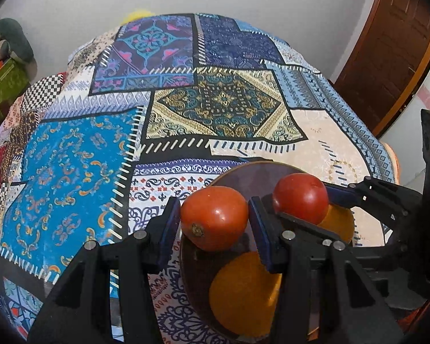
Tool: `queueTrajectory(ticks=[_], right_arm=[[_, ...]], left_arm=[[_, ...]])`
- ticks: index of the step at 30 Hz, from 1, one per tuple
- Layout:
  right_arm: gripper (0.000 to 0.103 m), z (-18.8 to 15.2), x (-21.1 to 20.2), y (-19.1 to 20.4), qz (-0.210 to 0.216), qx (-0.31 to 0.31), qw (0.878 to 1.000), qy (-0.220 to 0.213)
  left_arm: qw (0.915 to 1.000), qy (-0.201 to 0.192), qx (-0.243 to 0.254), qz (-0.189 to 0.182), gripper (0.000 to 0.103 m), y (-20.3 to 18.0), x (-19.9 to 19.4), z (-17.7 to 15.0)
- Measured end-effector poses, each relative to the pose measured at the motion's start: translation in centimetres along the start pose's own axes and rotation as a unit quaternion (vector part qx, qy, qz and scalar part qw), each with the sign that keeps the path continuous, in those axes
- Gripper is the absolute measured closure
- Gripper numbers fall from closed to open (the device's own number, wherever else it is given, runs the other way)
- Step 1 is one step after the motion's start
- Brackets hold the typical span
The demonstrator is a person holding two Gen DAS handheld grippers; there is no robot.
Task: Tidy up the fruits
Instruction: 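Lower both tomatoes onto the plate beside the oranges and open both tools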
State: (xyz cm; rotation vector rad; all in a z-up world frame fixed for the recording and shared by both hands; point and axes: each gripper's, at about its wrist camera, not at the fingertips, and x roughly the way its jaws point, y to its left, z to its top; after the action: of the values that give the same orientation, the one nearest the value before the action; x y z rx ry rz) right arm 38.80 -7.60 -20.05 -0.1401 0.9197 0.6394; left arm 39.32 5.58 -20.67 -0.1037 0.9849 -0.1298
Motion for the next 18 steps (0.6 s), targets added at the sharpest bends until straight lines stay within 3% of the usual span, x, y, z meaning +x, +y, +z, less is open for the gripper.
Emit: queueTrajectory(ticks=[9,18], right_arm=[[0.055,0.0,-2.3,-0.1,0.002,0.009,1.0,-0.023],[0.055,-1.4,-6.8,0.4,-0.009,0.009,0.999,-0.049]], left_arm=[[0.9997,-0.021,0.005,-0.013,0.054,-0.8,-2.5,0.0],[0.9989,-0.043,0.019,-0.004,0.054,-1.3,-8.1,-2.1]])
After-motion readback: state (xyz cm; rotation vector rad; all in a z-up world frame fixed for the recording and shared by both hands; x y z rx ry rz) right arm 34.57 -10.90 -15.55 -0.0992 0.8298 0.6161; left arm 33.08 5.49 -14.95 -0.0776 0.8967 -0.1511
